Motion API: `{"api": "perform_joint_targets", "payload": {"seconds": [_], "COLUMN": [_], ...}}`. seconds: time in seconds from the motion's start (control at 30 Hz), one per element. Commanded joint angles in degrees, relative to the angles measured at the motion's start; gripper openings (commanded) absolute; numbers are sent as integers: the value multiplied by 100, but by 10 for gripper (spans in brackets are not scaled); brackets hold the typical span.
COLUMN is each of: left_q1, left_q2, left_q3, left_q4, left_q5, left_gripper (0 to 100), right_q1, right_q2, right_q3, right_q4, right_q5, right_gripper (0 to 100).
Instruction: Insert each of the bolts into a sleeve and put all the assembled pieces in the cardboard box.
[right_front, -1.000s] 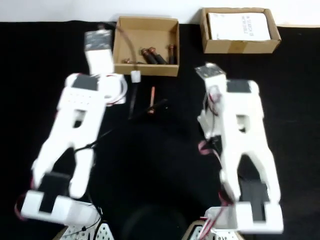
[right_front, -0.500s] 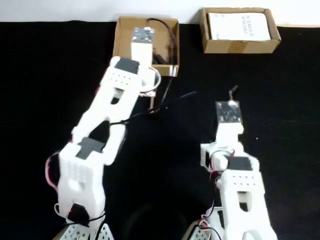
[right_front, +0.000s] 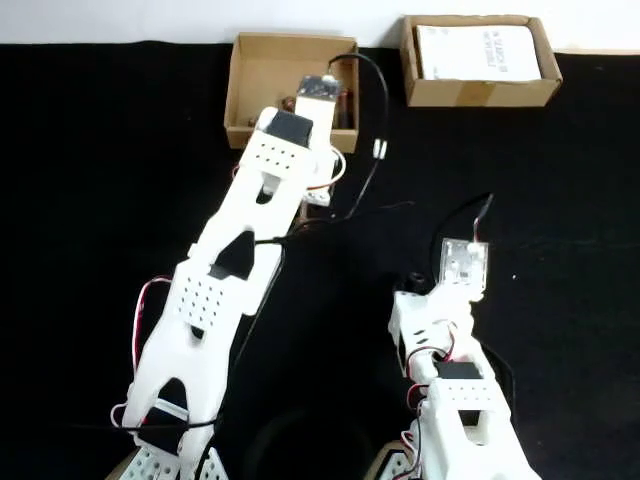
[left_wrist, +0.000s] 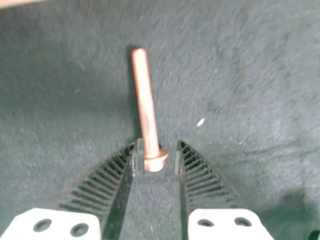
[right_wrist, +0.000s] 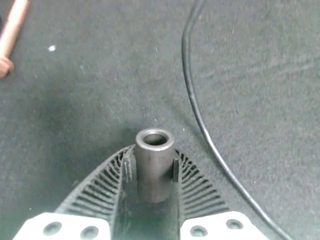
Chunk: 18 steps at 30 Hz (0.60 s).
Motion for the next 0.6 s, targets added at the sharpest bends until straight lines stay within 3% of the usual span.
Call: {"api": "perform_joint_targets", "payload": {"seconds": [0.0,0.27,0.43,0.57], "left_q1": [13,-22,-101,-127], "left_q2": [233,804,822,804], "left_q3": [-409,-409,-418,-418], "left_q4": [185,132,97,88], "left_q5": [18,18,-18,-18], "left_gripper": [119,114,18,10], "right_q1": [-22,-22,-22,-22], "right_q2": [-119,-119,-110,-110], "right_q3": [-4,-4,-4,-4], "right_q4": [-127,-136,-136,-136], "right_q5": [-26,-26,-26,-26], "right_gripper": [8,8,8,8]}}
